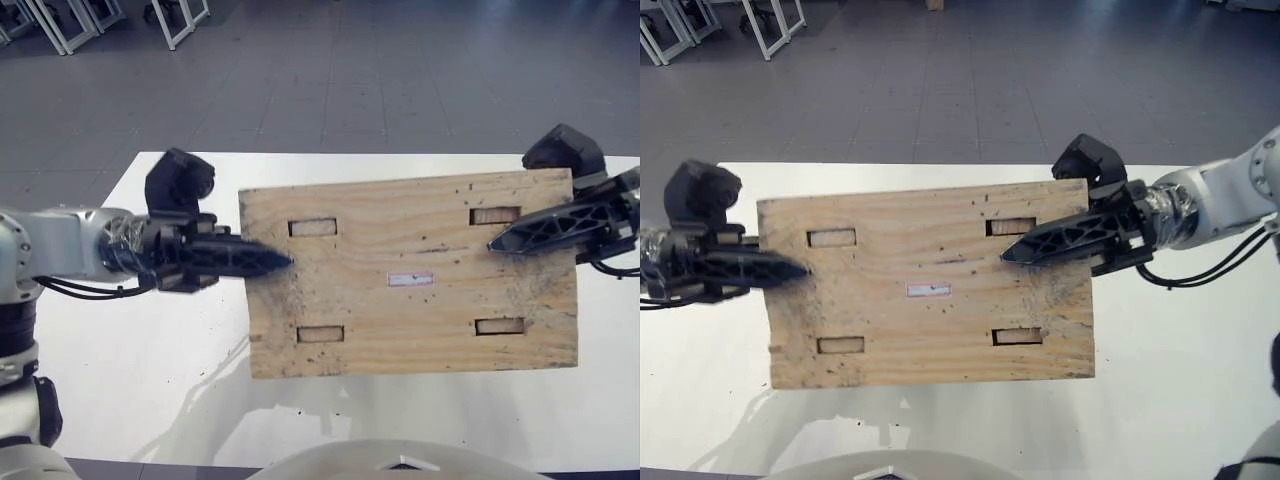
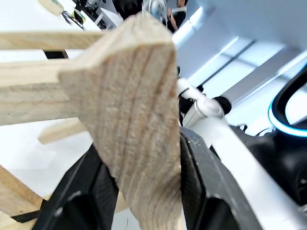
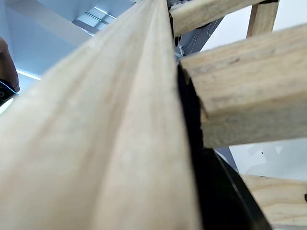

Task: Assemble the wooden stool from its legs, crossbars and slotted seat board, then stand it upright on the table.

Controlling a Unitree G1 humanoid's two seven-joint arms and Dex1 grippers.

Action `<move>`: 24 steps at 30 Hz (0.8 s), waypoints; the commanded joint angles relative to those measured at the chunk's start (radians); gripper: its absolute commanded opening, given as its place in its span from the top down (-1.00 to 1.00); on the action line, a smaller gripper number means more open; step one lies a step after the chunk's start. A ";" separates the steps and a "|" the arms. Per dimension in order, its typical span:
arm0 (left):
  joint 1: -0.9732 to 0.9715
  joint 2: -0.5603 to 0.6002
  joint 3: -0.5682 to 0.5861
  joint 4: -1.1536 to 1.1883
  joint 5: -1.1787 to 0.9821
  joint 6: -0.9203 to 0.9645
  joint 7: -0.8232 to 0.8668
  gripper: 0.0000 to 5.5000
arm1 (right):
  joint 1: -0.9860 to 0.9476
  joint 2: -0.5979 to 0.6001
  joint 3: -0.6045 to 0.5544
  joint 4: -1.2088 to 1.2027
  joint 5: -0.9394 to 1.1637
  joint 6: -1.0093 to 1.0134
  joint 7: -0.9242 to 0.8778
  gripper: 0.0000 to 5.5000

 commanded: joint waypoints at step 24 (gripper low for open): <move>-0.312 -0.272 -0.021 0.759 0.205 0.206 0.278 -0.58 | -0.125 0.223 0.520 0.677 -0.060 0.016 0.110 -0.94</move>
